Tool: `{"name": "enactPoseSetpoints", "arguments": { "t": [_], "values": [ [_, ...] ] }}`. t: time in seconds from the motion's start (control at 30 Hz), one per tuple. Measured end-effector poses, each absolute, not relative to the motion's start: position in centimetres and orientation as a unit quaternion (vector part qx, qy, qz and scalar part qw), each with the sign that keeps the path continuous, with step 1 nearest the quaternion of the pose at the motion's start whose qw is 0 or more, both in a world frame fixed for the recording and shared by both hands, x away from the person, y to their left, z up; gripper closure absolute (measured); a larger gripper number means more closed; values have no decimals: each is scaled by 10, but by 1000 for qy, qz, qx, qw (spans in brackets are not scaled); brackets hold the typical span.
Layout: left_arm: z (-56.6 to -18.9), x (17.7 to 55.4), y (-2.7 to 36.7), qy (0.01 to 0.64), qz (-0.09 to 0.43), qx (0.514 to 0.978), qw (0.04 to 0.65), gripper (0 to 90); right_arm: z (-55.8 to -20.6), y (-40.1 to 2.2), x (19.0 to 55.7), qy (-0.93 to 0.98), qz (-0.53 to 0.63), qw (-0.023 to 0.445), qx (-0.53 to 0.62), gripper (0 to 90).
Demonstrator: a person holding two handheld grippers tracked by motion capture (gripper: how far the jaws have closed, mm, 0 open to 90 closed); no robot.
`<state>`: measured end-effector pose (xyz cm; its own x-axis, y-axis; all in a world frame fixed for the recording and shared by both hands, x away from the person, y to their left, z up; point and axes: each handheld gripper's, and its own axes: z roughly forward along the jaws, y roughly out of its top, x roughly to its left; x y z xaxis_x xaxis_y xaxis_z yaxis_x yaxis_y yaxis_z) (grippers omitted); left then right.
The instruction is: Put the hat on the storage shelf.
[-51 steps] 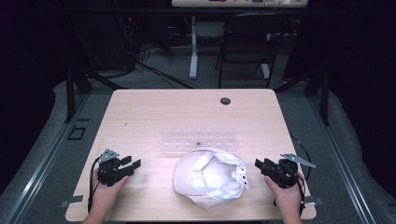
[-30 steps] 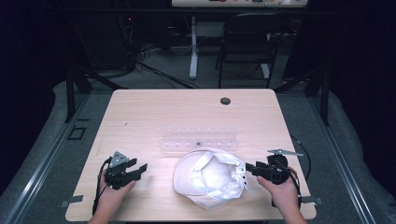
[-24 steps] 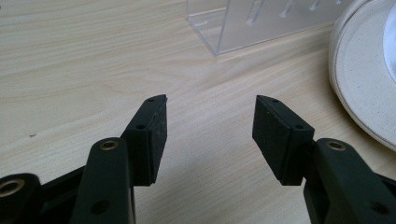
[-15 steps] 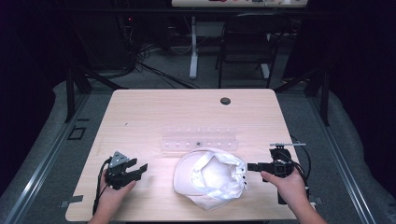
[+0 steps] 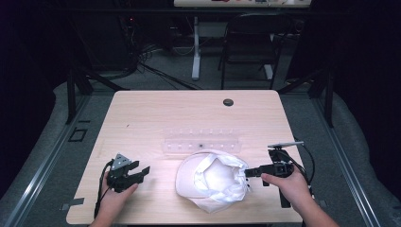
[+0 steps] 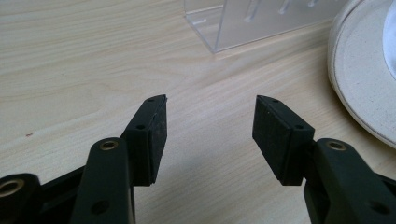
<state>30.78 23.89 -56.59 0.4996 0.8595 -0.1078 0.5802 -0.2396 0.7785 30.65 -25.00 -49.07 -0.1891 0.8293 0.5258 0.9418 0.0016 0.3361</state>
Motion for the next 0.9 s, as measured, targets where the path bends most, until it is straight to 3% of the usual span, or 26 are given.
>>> {"name": "enactPoseSetpoints", "arguments": {
  "t": [0.6, 0.9],
  "values": [
    [-566, 308, 239, 468, 174, 768, 401, 457, -519, -229, 315, -700, -295, 138, -636, 436],
    [-566, 308, 239, 468, 174, 769, 400, 457, -515, -224, 316, -689, -309, 153, -637, 440]
  ]
}}
